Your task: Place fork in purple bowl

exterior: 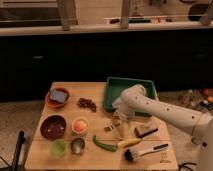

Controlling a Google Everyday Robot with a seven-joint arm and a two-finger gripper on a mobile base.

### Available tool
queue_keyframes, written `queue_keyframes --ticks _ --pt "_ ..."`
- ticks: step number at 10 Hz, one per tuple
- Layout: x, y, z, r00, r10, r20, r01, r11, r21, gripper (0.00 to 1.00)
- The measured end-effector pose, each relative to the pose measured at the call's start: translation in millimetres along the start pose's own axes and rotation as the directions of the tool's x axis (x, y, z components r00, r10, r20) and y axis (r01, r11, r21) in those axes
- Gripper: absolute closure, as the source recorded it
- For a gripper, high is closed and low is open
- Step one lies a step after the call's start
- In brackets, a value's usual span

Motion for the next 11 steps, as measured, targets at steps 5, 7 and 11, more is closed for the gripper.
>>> queue_keyframes --ticks 5,7,11 --pt "3.8 4.0 11.5 1.0 0.0 0.01 0.001 1.0 -0.013 0.34" --pt "4.9 3.2 14.4 1.0 0.004 0.022 -0.003 1.0 -0.013 0.55" --pt "2.9 0.3 5.5 1.0 -0.004 0.02 0.004 1.0 -0.01 0.94"
